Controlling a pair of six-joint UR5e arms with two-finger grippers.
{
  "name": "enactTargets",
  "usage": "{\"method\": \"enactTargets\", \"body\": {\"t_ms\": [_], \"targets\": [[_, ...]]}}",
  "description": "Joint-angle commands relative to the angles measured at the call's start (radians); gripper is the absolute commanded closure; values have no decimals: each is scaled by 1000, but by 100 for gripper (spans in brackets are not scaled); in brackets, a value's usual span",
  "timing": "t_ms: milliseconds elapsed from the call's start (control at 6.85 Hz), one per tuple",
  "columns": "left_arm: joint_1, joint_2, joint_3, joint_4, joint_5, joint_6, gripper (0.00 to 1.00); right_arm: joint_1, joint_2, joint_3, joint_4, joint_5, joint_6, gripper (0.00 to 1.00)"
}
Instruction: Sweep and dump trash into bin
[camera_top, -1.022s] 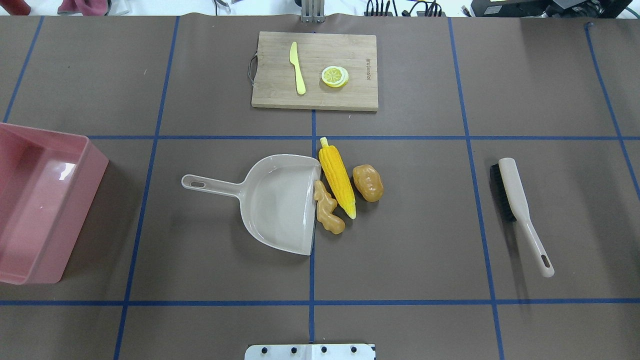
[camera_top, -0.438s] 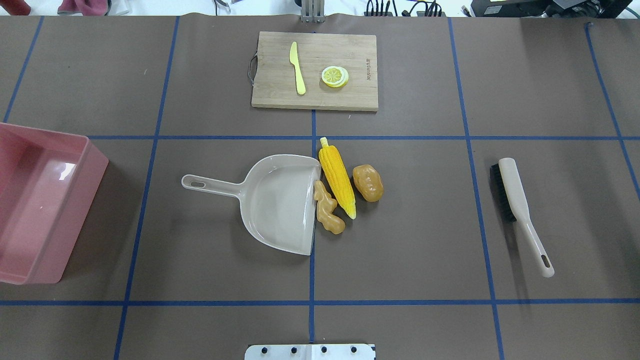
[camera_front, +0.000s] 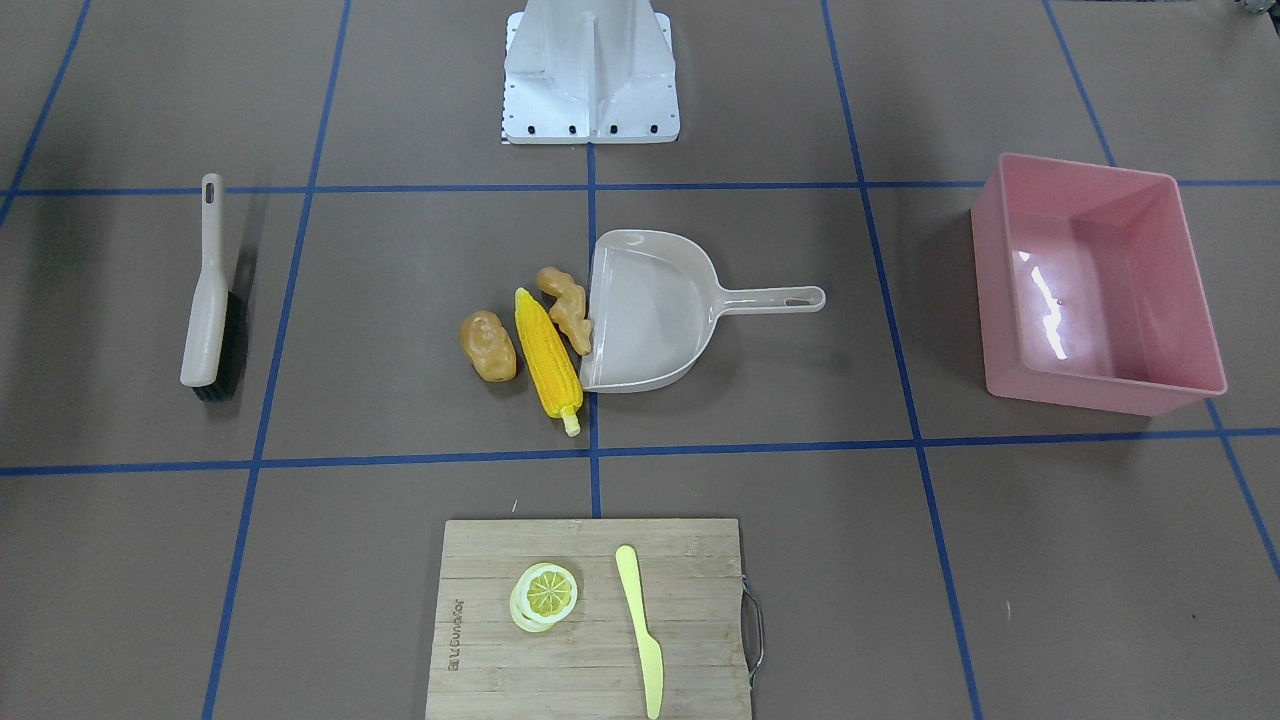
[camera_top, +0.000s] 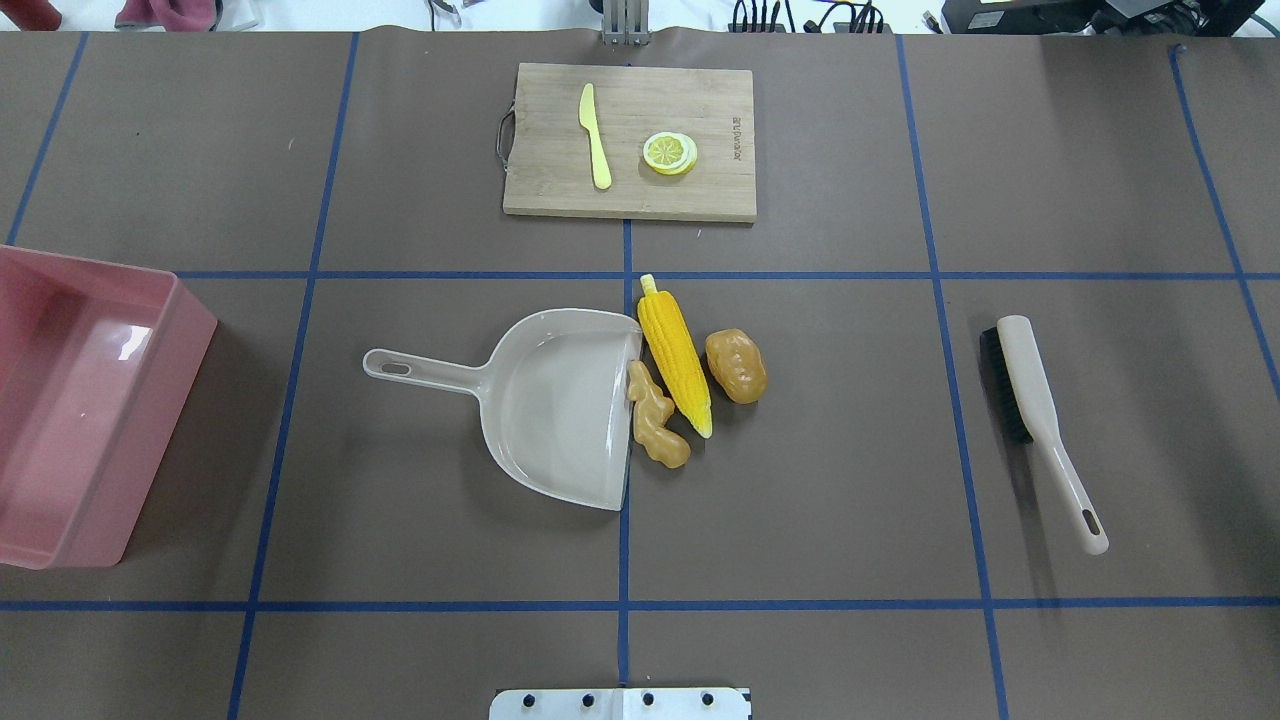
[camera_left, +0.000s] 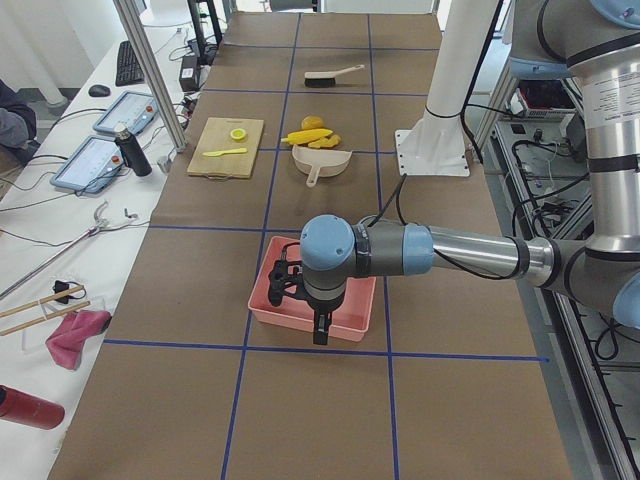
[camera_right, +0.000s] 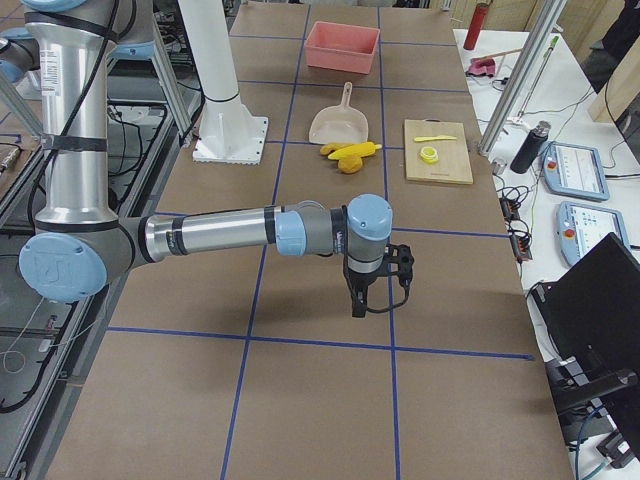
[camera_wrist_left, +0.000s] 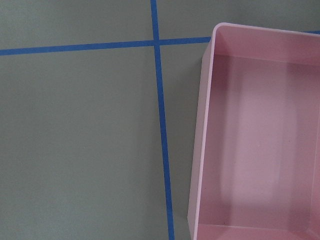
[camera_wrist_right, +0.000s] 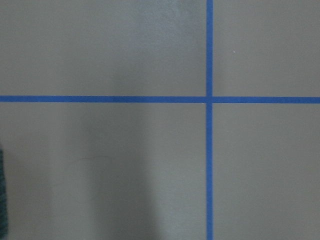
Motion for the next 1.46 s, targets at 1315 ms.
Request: {"method": "enactTargets", "body": {"t_ms": [1315], "targets": [[8, -96, 203, -138, 46, -10, 1, -734, -135, 133, 449, -192, 731, 0]]}}
